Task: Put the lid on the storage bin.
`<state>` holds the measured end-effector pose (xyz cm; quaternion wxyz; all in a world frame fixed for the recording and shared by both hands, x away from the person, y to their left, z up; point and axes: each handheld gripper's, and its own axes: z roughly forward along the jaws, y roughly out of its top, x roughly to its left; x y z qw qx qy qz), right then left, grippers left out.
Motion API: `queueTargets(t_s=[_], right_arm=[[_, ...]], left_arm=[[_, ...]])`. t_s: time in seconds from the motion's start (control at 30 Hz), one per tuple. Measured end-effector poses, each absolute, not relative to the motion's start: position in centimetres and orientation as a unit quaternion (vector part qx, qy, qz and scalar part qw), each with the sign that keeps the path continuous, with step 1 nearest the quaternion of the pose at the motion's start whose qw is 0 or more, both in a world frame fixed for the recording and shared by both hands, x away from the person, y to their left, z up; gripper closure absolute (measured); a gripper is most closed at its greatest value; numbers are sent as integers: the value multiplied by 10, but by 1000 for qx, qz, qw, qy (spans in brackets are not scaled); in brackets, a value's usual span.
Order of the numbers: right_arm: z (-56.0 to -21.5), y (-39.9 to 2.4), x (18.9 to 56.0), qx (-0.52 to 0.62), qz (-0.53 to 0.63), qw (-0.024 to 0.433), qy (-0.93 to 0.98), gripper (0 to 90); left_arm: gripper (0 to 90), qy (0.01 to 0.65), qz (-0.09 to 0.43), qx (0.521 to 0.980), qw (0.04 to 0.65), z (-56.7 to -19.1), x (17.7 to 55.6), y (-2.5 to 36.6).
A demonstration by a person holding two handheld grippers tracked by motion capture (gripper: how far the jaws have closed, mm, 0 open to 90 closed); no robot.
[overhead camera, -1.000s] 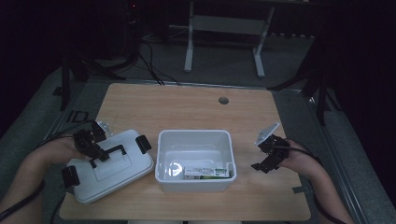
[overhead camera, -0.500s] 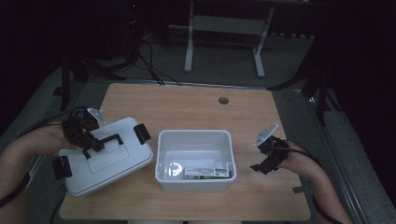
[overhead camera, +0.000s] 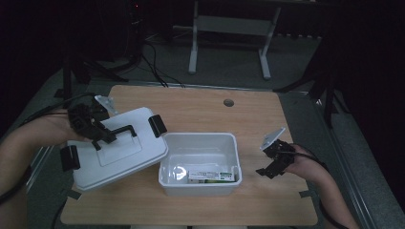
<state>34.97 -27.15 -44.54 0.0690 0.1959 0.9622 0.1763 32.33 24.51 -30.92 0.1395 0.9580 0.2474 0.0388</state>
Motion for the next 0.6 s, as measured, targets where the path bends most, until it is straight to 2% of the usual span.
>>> queueTargets(t_s=[0.6], right_arm=[[-448, -273, 349, 200, 176, 64, 962, 144]], left_arm=[[839, 164, 24, 974, 157, -301, 334, 164]])
